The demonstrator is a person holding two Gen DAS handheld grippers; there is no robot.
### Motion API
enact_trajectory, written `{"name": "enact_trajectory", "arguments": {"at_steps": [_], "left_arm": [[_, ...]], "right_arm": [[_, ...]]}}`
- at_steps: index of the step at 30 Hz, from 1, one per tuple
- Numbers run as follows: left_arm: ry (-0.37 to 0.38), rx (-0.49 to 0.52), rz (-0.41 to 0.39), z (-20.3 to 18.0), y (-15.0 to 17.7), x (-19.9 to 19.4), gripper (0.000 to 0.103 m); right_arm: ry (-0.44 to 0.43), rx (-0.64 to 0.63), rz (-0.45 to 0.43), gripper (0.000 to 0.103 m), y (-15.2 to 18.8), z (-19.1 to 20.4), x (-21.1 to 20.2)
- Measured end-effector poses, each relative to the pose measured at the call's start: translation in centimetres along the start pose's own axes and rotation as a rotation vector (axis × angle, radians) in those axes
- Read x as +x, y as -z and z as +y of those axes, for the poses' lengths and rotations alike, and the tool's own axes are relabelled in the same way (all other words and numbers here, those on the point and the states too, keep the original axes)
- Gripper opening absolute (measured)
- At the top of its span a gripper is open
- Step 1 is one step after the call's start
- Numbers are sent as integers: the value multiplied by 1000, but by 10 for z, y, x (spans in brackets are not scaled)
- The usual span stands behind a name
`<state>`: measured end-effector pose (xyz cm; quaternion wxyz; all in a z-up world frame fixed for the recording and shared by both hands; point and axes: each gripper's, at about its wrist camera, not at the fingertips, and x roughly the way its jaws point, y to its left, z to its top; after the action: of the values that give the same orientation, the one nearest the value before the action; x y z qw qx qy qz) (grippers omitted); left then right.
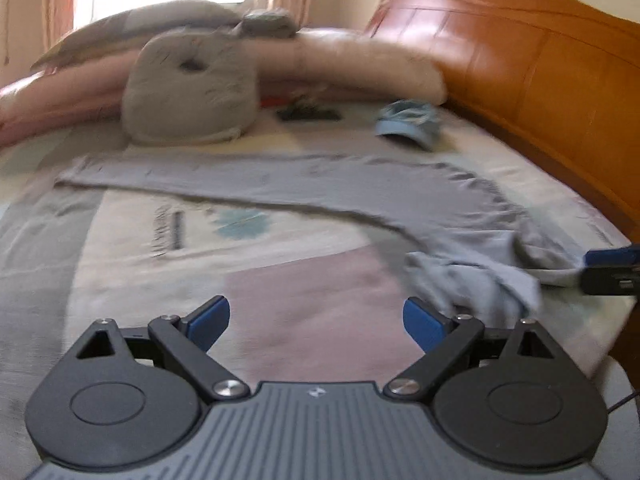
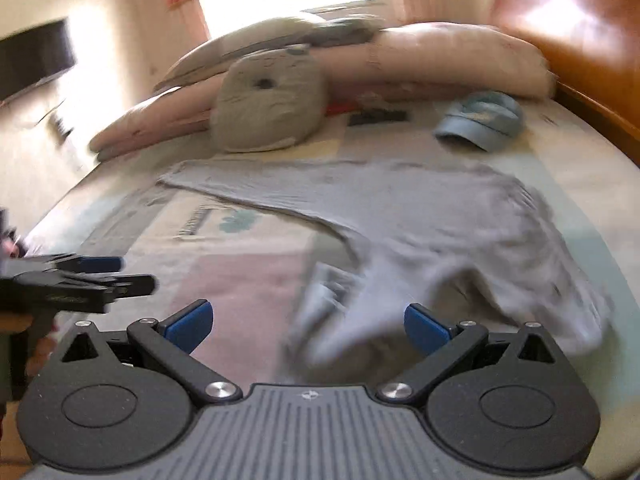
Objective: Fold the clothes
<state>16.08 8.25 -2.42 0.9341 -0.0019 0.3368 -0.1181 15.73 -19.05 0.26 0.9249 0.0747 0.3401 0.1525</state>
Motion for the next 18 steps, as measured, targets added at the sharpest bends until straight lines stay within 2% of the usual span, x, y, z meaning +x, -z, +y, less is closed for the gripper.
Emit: {"name": "enact_trajectory", "arguments": {"at_steps": [2, 6, 14, 18], "left_arm": [[19, 35, 30, -26, 4, 4, 95], [62, 86, 57, -64, 12, 16, 95], [83, 94, 114, -110, 27, 46, 95], [103, 87, 147, -120, 27, 59, 95]], "right_arm": [[68, 28, 6, 103, 14, -19, -1], [111, 39, 25, 103, 39, -52, 9], [68, 151, 87, 103, 72, -98, 37], [49, 132, 27, 103, 86, -99, 27]]}}
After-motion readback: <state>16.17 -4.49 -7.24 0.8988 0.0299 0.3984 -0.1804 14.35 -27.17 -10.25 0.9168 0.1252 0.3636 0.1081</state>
